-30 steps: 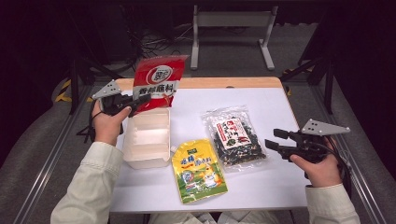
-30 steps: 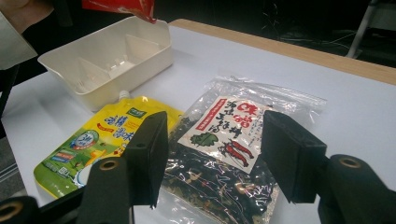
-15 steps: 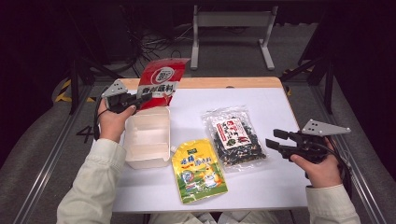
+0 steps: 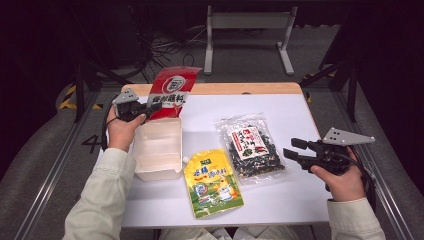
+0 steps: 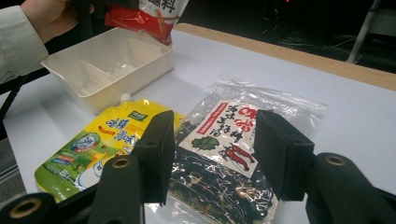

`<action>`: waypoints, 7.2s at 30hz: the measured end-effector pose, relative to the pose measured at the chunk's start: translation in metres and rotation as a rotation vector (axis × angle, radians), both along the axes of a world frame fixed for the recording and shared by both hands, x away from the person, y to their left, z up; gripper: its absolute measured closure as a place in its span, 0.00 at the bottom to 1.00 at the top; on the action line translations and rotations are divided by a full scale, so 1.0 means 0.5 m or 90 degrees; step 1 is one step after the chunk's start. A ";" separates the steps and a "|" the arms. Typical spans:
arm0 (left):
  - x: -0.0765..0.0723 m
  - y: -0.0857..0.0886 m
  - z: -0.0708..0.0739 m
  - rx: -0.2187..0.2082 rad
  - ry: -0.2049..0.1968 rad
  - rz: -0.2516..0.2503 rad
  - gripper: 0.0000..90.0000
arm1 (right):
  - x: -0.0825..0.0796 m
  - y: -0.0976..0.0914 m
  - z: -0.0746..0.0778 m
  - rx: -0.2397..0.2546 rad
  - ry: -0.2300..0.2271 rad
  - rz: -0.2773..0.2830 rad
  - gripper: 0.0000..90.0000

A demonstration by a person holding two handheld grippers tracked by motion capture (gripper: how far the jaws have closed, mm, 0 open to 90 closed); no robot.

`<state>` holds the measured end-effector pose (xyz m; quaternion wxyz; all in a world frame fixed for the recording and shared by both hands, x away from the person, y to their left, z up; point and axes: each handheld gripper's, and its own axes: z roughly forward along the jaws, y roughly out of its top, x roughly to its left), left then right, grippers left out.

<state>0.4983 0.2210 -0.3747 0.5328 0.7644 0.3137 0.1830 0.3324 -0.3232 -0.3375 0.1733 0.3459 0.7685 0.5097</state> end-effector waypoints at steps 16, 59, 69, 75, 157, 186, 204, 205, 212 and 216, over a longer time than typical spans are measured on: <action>0.008 -0.005 -0.026 0.019 0.020 0.000 0.95 | 0.004 0.003 -0.007 -0.003 0.006 0.002 0.54; -0.011 0.008 -0.005 0.143 0.055 0.110 0.97 | 0.005 0.015 -0.012 -0.005 0.013 0.016 0.52; -0.002 0.005 -0.018 0.158 0.103 0.127 1.00 | 0.007 0.016 -0.015 -0.006 0.016 0.017 0.52; 0.004 -0.011 -0.030 0.204 0.135 0.152 1.00 | 0.006 0.018 -0.014 -0.007 0.016 0.019 0.52; -0.129 0.014 0.028 0.097 0.086 0.183 0.24 | 0.024 0.018 -0.029 -0.007 0.049 -0.003 0.46; -0.299 0.027 -0.002 0.049 0.093 0.134 0.22 | 0.133 0.020 -0.074 -0.072 0.144 -0.087 0.36; -0.331 0.017 -0.020 0.059 0.109 0.117 0.21 | 0.208 0.046 -0.122 -0.107 0.203 -0.118 0.34; -0.331 0.016 -0.023 0.056 0.112 0.113 0.21 | 0.211 0.046 -0.124 -0.109 0.207 -0.122 0.34; -0.335 0.012 -0.027 0.062 0.116 0.111 0.21 | 0.234 0.050 -0.137 -0.115 0.235 -0.158 0.35; -0.336 0.011 -0.028 0.064 0.108 0.105 0.21 | 0.247 0.052 -0.147 -0.118 0.247 -0.167 0.36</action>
